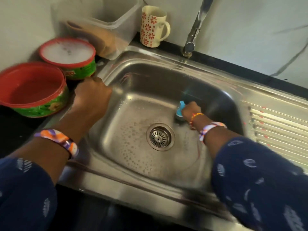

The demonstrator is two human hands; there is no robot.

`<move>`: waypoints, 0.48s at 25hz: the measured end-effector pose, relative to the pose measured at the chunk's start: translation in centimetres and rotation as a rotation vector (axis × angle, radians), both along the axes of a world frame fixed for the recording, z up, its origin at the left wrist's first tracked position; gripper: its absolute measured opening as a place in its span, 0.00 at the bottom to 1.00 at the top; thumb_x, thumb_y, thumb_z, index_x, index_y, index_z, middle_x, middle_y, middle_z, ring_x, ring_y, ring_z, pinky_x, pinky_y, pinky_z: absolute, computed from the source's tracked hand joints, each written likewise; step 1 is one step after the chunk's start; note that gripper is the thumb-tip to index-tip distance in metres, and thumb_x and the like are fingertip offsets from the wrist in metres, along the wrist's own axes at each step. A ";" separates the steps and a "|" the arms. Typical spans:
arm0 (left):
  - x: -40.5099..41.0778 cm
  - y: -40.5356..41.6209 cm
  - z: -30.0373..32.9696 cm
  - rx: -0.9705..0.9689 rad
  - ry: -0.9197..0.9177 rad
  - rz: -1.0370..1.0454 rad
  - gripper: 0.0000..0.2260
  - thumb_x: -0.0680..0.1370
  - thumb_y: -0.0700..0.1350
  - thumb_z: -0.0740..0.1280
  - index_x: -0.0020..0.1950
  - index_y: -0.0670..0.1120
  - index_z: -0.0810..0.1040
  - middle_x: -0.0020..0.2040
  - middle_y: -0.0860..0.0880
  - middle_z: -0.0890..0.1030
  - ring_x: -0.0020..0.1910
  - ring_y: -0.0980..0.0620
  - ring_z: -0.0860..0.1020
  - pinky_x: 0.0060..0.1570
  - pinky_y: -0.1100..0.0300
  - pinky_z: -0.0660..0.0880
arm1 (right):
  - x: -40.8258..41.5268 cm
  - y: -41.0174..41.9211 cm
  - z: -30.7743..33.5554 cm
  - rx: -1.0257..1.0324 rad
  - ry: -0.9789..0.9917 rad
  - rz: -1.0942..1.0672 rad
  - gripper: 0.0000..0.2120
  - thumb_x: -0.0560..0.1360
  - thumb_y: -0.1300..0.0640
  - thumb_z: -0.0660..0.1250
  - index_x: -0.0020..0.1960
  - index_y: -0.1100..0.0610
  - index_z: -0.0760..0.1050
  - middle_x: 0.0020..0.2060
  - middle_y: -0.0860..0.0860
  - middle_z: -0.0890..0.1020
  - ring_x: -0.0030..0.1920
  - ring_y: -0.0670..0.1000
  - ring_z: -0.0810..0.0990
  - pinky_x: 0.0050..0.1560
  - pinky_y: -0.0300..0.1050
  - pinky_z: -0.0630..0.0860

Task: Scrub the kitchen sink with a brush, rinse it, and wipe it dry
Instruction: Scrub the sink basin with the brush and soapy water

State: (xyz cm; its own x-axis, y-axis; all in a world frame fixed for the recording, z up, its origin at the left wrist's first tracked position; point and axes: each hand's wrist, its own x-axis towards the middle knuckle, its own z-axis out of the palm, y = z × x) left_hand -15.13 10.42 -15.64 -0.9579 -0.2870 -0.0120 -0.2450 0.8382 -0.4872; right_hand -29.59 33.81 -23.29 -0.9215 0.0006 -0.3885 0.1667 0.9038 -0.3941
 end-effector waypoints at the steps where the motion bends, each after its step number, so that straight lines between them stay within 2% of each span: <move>1: 0.2 -0.3 -0.1 0.013 0.013 0.012 0.13 0.78 0.45 0.63 0.60 0.42 0.77 0.58 0.41 0.75 0.56 0.41 0.77 0.44 0.56 0.76 | 0.5 -3.0 -0.8 -0.060 0.044 0.044 0.16 0.78 0.58 0.61 0.61 0.65 0.75 0.56 0.60 0.80 0.59 0.59 0.78 0.41 0.43 0.72; 4: 0.4 -0.8 -0.5 0.040 0.048 0.040 0.15 0.78 0.48 0.64 0.62 0.42 0.75 0.59 0.41 0.74 0.57 0.42 0.75 0.45 0.54 0.75 | 4.0 -11.9 -1.9 -0.233 0.091 0.332 0.16 0.78 0.57 0.60 0.61 0.64 0.76 0.58 0.62 0.79 0.55 0.55 0.78 0.50 0.45 0.70; 6: 0.3 -0.7 -0.6 0.035 0.052 0.048 0.15 0.79 0.48 0.63 0.62 0.42 0.75 0.60 0.41 0.74 0.58 0.42 0.74 0.46 0.54 0.76 | 4.8 -13.0 -1.8 -0.233 0.052 0.411 0.16 0.79 0.59 0.58 0.63 0.64 0.75 0.60 0.63 0.77 0.60 0.59 0.76 0.54 0.44 0.71; 7: 0.3 -0.6 -0.4 0.032 0.052 0.047 0.15 0.79 0.48 0.63 0.63 0.42 0.75 0.60 0.41 0.74 0.58 0.42 0.74 0.45 0.54 0.76 | 4.5 -11.5 -1.7 -0.235 0.049 0.402 0.16 0.79 0.60 0.58 0.62 0.65 0.75 0.59 0.64 0.78 0.60 0.61 0.76 0.51 0.41 0.71; 9: 0.4 -0.7 -0.3 0.031 0.047 0.043 0.15 0.79 0.47 0.63 0.63 0.43 0.76 0.60 0.42 0.74 0.58 0.42 0.74 0.44 0.55 0.75 | 3.6 -5.5 -1.4 -0.202 0.074 0.273 0.15 0.79 0.61 0.57 0.61 0.68 0.75 0.53 0.64 0.79 0.54 0.61 0.78 0.40 0.35 0.71; 10: 0.5 -0.8 -0.3 0.031 0.043 0.035 0.14 0.79 0.47 0.63 0.62 0.43 0.76 0.60 0.42 0.74 0.58 0.42 0.74 0.44 0.55 0.75 | 2.8 -1.7 -1.6 -0.139 0.093 0.145 0.15 0.79 0.62 0.57 0.60 0.68 0.75 0.51 0.63 0.80 0.52 0.60 0.78 0.41 0.37 0.72; 12: 0.7 -1.0 -0.4 0.040 0.043 0.017 0.14 0.79 0.47 0.63 0.62 0.43 0.76 0.60 0.42 0.74 0.59 0.43 0.73 0.44 0.56 0.75 | 1.5 4.5 -1.5 0.016 0.126 -0.163 0.16 0.78 0.62 0.59 0.62 0.68 0.75 0.57 0.63 0.79 0.58 0.61 0.77 0.54 0.46 0.74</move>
State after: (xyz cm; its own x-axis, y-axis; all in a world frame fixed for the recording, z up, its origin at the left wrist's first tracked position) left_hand -14.40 9.38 -15.99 -0.9528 -0.3032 0.0177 -0.2794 0.8523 -0.4423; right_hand -28.09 38.29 -24.84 -0.9502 0.1583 -0.2686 0.2610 0.8752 -0.4074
